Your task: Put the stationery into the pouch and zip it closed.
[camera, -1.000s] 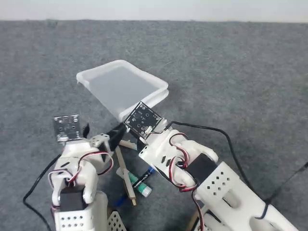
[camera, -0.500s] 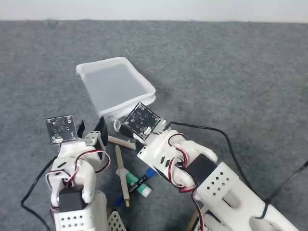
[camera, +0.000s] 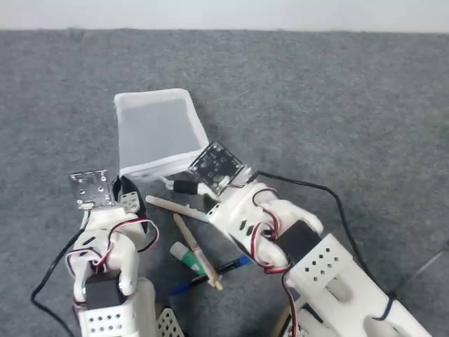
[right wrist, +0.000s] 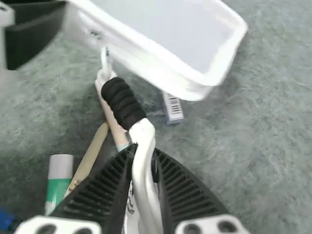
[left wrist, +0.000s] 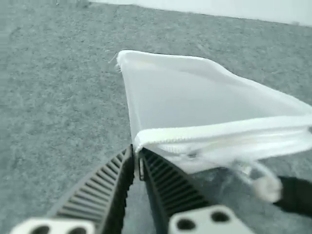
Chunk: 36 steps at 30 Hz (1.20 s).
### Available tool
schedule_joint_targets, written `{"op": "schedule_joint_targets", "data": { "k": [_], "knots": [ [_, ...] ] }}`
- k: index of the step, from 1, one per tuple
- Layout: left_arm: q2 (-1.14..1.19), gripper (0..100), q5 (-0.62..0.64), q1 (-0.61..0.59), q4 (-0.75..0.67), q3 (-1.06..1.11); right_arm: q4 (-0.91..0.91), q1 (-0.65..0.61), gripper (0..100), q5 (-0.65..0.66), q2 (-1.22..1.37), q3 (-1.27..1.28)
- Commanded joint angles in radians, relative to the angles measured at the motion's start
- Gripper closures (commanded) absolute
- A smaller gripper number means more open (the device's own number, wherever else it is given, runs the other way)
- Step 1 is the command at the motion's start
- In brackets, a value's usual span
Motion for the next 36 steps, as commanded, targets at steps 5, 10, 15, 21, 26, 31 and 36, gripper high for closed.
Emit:
{"op": "schedule_joint_targets", "data": {
  "k": [5, 10, 15, 21, 26, 31, 36],
  "knots": [
    [-0.023, 99, -0.008, -0.069, -0.038, -0.076, -0.036, 0.127, 99.2, 0.040, -0.041, -0.011],
    [-0.023, 99, -0.008, -0.071, -0.038, -0.076, -0.048, 0.171, 99.2, 0.040, -0.041, -0.011],
    [-0.023, 99, -0.008, -0.078, -0.038, -0.079, -0.065, 0.226, 99.2, 0.031, -0.041, -0.014],
    [-0.023, 99, 0.035, -0.144, -0.043, -0.082, -0.097, 0.266, 99.2, -0.025, -0.041, -0.012],
    [-0.023, 99, 0.038, -0.147, -0.058, -0.081, -0.099, 0.302, 99.2, -0.058, -0.041, -0.012],
    [-0.023, 99, 0.040, -0.147, -0.058, -0.081, -0.099, 0.318, 99.2, -0.080, -0.041, -0.014],
    [-0.023, 99, 0.040, -0.147, -0.058, -0.081, -0.111, 0.349, 99.2, -0.123, -0.042, -0.014]
  ]
}}
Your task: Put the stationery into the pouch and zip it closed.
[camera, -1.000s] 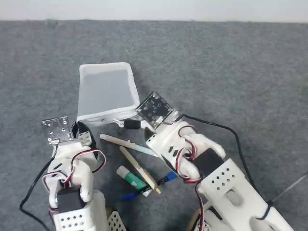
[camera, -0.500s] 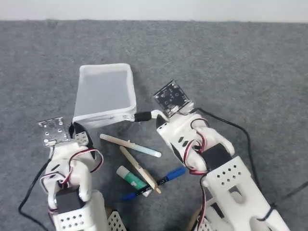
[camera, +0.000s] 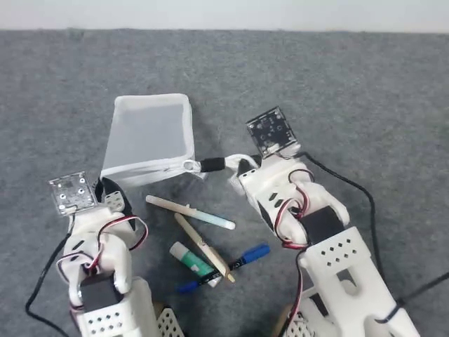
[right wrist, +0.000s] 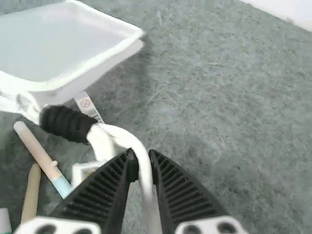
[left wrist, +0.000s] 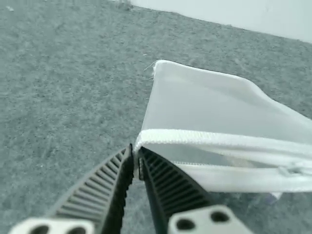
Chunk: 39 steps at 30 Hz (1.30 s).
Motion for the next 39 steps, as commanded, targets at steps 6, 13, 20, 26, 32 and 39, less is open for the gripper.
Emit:
{"op": "schedule_joint_targets", "data": {
  "k": [6, 13, 20, 26, 32, 39],
  "knots": [
    [-0.023, 99, 0.017, -0.023, -0.040, -0.077, -0.024, 0.027, 99.2, -0.041, -0.053, -0.009],
    [-0.023, 86, 0.021, -0.017, -0.037, -0.065, 0.013, -0.022, 99.2, -0.028, -0.053, -0.015],
    [-0.023, 70, 0.064, -0.015, -0.041, -0.030, 0.157, -0.084, 99.2, 0.000, -0.182, -0.066],
    [-0.023, 69, 0.066, 0.011, -0.051, -0.015, 0.242, -0.160, 99.2, 0.006, -0.355, -0.068],
    [-0.023, 69, 0.000, 0.097, -0.068, 0.024, 0.280, -0.216, 99.2, 0.006, -0.467, -0.071],
    [-0.021, 69, -0.017, 0.104, -0.066, 0.025, 0.280, -0.217, 99.2, 0.006, -0.578, -0.071]
  ]
}}
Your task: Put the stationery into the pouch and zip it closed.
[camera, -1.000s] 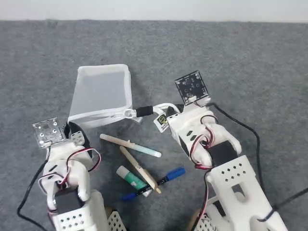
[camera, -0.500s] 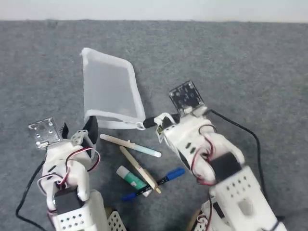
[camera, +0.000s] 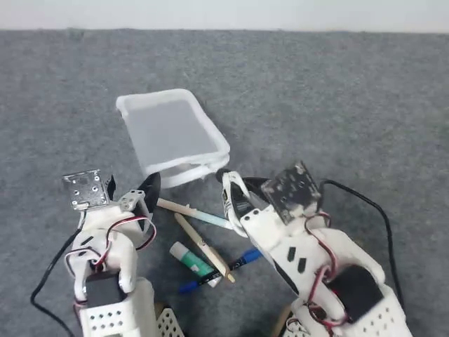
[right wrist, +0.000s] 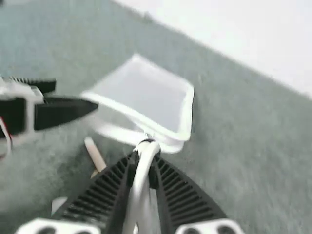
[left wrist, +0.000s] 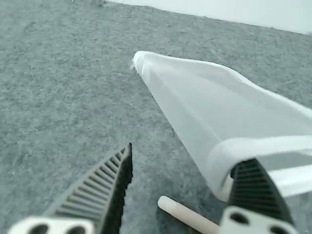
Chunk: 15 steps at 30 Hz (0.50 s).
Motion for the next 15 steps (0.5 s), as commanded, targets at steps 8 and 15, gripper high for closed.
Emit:
{"op": "schedule_joint_targets", "data": {
  "k": [8, 15],
  "knots": [
    [-0.021, 69, -0.017, 0.006, -0.037, -0.007, 0.005, -0.008, 99.2, 0.017, -0.140, -0.072],
    [-0.021, 73, -0.069, 0.008, -0.037, -0.008, 0.005, -0.038, 99.2, 0.017, -0.203, -0.072]
  ]
}}
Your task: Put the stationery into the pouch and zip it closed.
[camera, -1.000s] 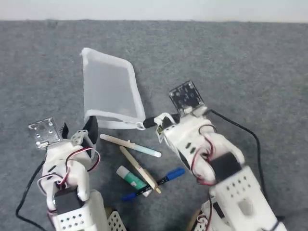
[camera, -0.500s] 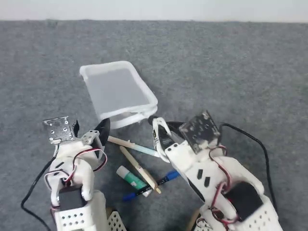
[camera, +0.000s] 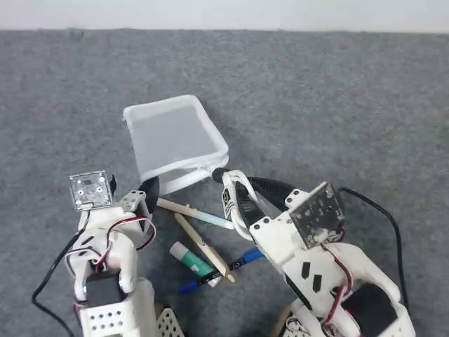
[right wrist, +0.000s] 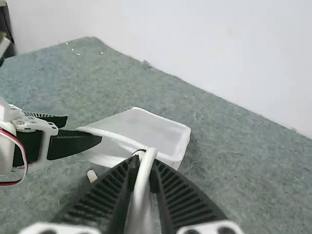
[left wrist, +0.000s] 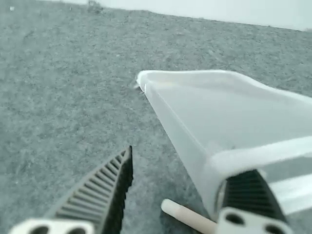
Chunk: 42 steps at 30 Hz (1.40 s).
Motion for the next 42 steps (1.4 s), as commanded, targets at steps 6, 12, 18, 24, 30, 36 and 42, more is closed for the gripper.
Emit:
{"op": "schedule_joint_targets", "data": {
  "k": [6, 12, 18, 24, 30, 36, 42],
  "knots": [
    [-0.021, 73, -0.026, 0.002, -0.037, -0.010, 0.030, -0.119, 99.2, 0.064, -0.094, -0.072],
    [-0.020, 73, -0.028, 0.002, -0.035, -0.010, 0.042, -0.142, 99.2, 0.068, -0.163, -0.066],
    [-0.020, 86, -0.080, 0.002, -0.029, -0.024, 0.076, -0.142, 99.2, 0.100, -0.199, -0.064],
    [-0.020, 99, -0.083, 0.002, 0.012, -0.065, 0.061, -0.140, 95.2, 0.100, -0.179, -0.052],
    [-0.020, 99, -0.083, -0.008, 0.018, -0.079, 0.068, -0.120, 76.9, 0.049, -0.113, -0.052],
    [-0.020, 99, -0.083, -0.052, 0.068, -0.117, 0.028, -0.012, 76.7, 0.044, 0.041, -0.054],
    [-0.020, 99, -0.078, -0.061, 0.064, -0.120, -0.054, 0.024, 76.7, 0.043, 0.272, -0.054]
  ]
}}
